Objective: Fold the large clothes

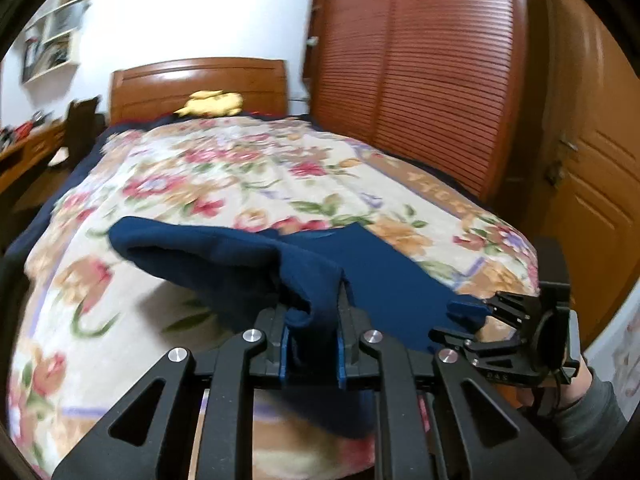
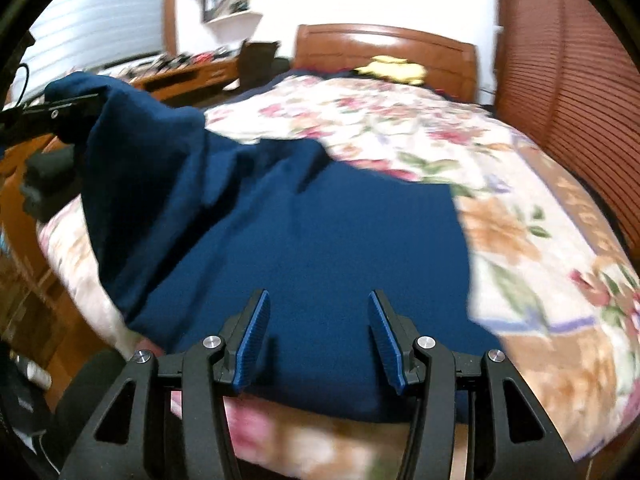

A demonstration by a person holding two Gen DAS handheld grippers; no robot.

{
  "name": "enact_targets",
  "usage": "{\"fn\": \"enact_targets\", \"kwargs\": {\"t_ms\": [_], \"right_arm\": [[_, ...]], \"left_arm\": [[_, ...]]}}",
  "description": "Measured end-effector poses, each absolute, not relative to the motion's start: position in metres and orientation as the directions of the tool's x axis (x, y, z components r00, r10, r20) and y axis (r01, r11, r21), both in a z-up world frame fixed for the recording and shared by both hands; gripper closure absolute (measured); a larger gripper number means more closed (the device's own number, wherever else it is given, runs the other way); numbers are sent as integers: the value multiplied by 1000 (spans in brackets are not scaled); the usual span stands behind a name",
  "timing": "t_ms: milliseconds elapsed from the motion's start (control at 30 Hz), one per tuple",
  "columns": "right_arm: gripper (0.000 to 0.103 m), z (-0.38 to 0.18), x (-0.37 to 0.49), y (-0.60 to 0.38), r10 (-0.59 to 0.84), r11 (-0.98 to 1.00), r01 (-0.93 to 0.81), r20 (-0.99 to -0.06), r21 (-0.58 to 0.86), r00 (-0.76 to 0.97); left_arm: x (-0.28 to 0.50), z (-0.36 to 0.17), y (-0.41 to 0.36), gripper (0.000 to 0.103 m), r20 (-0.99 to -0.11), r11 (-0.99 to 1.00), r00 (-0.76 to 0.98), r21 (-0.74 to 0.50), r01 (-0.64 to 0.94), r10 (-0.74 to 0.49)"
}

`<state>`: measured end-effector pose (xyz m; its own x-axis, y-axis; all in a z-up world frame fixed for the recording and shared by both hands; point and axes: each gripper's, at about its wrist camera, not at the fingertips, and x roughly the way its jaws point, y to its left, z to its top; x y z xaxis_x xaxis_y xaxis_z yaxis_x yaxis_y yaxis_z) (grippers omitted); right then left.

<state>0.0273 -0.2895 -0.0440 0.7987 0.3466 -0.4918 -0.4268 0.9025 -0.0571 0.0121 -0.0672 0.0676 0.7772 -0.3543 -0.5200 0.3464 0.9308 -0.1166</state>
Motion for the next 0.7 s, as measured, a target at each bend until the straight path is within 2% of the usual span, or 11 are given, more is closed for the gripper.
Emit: {"fn": "enact_targets", "kwargs": {"t_ms": [100,167,333,600,700], "right_arm": [[51,-43,24,-320,301,928,-369,-484,-51,822],[58,-44,21,-339,302,934,-357,-485,-24,821],[58,-45,5,-378,282,950,-310,-474,18,834],[58,-54,-15,-400,252,960,-278,-485,18,838],[58,-49,-17,-398,255,960,-277,-478,24,841]], "left_arm": [[22,73,-99,86,-533,900,733,-151,409,-423],[26,74,-123,86,-540,883,710,-155,444,-452],[38,57,-178,87,-577,836,633,-182,517,-517],[49,22,-211,85,-638,837,590,-168,521,-495],[44,27,-208,75,-634,837,596,-161,522,-493]]}}
